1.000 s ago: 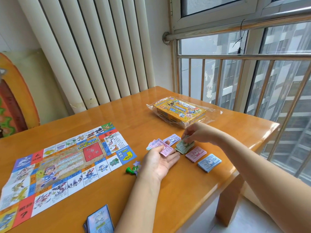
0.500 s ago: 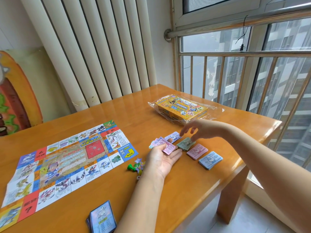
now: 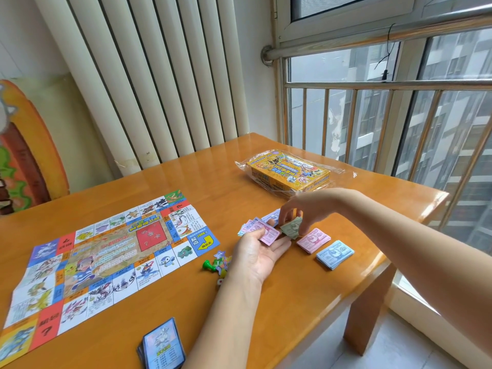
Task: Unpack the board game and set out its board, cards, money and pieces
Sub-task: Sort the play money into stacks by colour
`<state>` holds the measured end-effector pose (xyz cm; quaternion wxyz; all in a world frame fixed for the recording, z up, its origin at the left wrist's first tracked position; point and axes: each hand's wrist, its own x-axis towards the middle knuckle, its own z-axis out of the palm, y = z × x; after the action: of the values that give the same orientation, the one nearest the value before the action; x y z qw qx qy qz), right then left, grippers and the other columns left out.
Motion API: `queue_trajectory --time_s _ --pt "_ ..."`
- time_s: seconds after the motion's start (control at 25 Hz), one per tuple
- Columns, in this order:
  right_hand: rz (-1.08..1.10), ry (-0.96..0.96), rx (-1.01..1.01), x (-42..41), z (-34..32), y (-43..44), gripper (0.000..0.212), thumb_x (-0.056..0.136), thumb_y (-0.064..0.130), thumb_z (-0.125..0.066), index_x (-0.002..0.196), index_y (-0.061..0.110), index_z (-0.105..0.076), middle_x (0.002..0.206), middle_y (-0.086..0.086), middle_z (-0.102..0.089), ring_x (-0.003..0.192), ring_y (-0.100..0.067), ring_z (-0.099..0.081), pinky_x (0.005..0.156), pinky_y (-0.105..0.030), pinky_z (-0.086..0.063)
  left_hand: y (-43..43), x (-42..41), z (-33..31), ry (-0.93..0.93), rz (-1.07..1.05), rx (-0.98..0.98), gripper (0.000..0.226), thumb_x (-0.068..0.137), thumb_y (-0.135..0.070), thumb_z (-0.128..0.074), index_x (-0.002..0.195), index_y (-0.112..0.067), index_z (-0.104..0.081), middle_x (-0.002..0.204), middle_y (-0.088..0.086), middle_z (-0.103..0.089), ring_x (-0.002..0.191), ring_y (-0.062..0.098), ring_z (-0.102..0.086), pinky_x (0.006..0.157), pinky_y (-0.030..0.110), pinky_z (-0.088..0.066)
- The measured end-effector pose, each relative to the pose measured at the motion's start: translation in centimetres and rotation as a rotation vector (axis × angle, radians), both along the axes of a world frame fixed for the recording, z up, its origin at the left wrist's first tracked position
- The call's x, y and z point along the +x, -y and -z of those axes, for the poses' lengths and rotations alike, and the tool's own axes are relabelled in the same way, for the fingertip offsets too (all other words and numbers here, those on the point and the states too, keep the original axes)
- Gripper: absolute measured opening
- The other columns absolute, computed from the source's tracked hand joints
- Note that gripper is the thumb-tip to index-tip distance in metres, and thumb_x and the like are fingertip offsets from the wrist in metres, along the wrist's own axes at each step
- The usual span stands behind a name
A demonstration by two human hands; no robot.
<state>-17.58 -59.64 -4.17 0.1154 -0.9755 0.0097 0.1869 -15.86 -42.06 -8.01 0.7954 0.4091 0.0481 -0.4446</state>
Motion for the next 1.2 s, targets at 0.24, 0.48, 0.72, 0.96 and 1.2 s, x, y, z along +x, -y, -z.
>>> queue_trajectory --time_s 0.24,0.48,0.72,0.96,1.2 --pt "-0.014 0.015 0.005 -0.1 0.2 -0.1 0.051 0.078 0.019 -0.075 0.124 0.031 -0.056 0.11 0.009 -0.052 0.108 -0.018 -0.054 0.093 -0.038 -0.049 0.1 0.2 0.2 -0.043 -0.019 -0.014 0.027 0.101 -0.005 -0.028 0.101 0.008 -0.051 0.119 0.033 -0.053 0.123 0.05 -0.045 0.092 0.052 -0.039" --pt "-0.016 0.05 0.042 -0.3 0.3 -0.3 0.046 0.077 0.024 -0.076 0.12 0.032 -0.06 0.115 0.005 -0.057 0.106 -0.018 -0.056 0.09 -0.036 -0.05 0.0 0.1 0.2 -0.069 -0.034 -0.038 0.027 0.101 -0.005 -0.028 0.101 0.009 -0.051 0.103 0.029 -0.057 0.124 0.049 -0.044 0.096 0.051 -0.038" --pt "0.135 0.298 0.258 -1.4 0.1 -0.5 0.029 0.085 0.023 -0.071 0.113 0.024 -0.063 0.105 0.007 -0.062 0.098 -0.012 -0.06 0.081 -0.024 -0.051 -0.1 0.4 0.0 -0.055 -0.178 -0.088 0.019 0.099 -0.001 -0.037 0.096 0.0 -0.056 0.094 0.014 -0.064 0.089 0.03 -0.059 0.084 0.04 -0.048" --pt "0.322 0.582 0.762 -3.9 -1.0 -2.8 0.019 0.077 0.023 -0.077 0.092 0.013 -0.071 0.07 0.006 -0.067 0.061 -0.003 -0.058 0.055 -0.017 -0.046 -0.3 -0.3 -0.2 0.521 -0.135 0.206 0.005 0.084 -0.009 -0.069 0.085 -0.014 -0.069 0.075 0.003 -0.072 0.066 0.013 -0.066 0.058 0.021 -0.054" --pt "0.369 0.562 0.657 -5.8 -1.7 -2.2 0.014 0.07 0.013 -0.083 0.081 0.01 -0.074 0.068 0.001 -0.071 0.06 -0.004 -0.062 0.056 -0.016 -0.049 -0.6 -1.3 -1.2 0.62 0.051 0.147 0.009 0.088 -0.004 -0.062 0.082 -0.005 -0.068 0.079 0.014 -0.071 0.067 0.019 -0.068 0.063 0.028 -0.058"
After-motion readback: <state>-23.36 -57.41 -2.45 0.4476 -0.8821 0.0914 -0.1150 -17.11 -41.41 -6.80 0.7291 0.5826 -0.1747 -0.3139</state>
